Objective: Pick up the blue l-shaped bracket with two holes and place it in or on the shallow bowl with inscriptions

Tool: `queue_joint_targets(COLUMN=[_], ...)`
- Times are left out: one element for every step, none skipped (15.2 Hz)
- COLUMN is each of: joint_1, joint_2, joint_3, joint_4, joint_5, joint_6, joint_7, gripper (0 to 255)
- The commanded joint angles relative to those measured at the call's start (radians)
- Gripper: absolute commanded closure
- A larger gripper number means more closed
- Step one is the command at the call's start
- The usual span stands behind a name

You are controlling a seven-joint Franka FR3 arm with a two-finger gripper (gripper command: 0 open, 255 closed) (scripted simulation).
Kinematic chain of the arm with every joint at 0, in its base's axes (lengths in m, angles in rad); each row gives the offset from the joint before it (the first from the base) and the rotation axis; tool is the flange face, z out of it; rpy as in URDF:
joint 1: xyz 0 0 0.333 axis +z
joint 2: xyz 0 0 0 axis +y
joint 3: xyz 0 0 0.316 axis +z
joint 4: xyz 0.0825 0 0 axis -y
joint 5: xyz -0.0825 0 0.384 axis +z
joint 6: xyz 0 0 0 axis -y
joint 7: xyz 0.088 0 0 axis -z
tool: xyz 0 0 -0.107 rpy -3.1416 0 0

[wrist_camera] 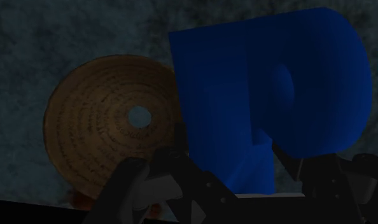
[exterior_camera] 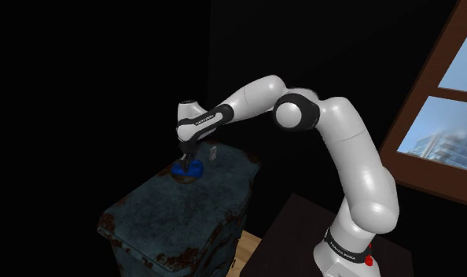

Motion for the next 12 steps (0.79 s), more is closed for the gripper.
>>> queue_joint_targets(joint_1=[-0.017, -0.026, -0.035, -0.043, -0.051, -0.062, -0.062, -0.062, -0.062, -0.062, -0.062, -0.062], joint_2=[0.073, 0.112, 0.154, 0.2, 0.252, 0.355, 0.361, 0.369, 0.376, 0.384, 0.392, 0.4], joint_3=[-0.004, -0.006, -0.008, -0.01, -0.012, -0.015, -0.015, -0.015, -0.015, -0.015, -0.015, -0.015], joint_4=[0.124, 0.189, 0.261, 0.34, 0.429, 0.609, 0.608, 0.607, 0.607, 0.608, 0.608, 0.609], joint_5=[0.002, 0.002, 0.003, 0.004, 0.004, 0.006, 0.005, 0.005, 0.005, 0.005, 0.005, 0.005], joint_6=[-0.05, -0.077, -0.106, -0.139, -0.177, -0.254, -0.246, -0.238, -0.231, -0.223, -0.216, -0.209], joint_7=[-0.026, -0.038, -0.051, -0.063, -0.075, -0.093, -0.093, -0.093, -0.093, -0.093, -0.093, -0.093], gripper=[255, 255, 255, 255, 255, 255, 255, 255, 255, 255, 255, 255])
